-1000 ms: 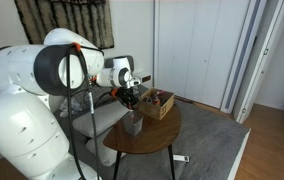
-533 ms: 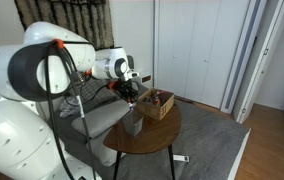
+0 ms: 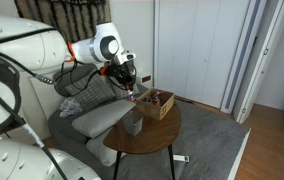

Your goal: Put the container upright then put the orange and white object inside

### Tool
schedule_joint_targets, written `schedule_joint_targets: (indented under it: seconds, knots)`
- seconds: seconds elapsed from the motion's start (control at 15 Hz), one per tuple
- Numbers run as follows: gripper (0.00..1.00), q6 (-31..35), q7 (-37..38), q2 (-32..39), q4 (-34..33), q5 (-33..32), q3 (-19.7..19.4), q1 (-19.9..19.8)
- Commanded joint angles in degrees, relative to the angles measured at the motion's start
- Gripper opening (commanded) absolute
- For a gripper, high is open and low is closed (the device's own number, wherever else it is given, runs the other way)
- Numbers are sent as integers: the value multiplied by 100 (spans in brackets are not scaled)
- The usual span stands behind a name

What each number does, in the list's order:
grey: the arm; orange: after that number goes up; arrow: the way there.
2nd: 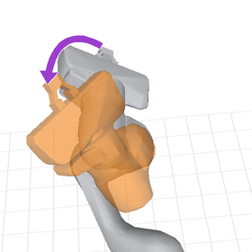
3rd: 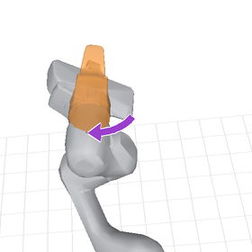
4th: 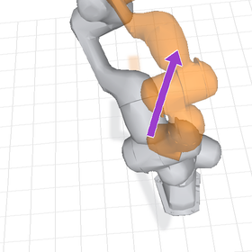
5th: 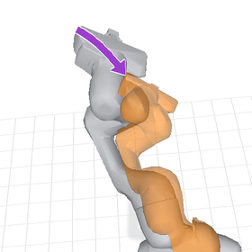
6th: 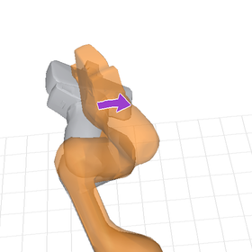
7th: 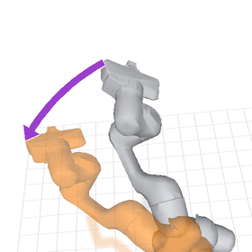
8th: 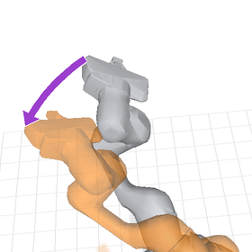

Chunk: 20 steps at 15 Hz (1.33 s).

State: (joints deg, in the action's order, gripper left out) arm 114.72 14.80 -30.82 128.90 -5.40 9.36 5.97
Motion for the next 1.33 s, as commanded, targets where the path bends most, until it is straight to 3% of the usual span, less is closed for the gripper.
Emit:
schedule_joint_targets:
  seconds: [0.0, 0.6, 1.27]
  knots:
    - [8, -429, -38, -276, 167, -20, -101, -226]
    - [8, -159, -581, -207, 1034, 295, -511, -238]
    - [8, 766, -883, -181, 1820, 557, -540, -171]
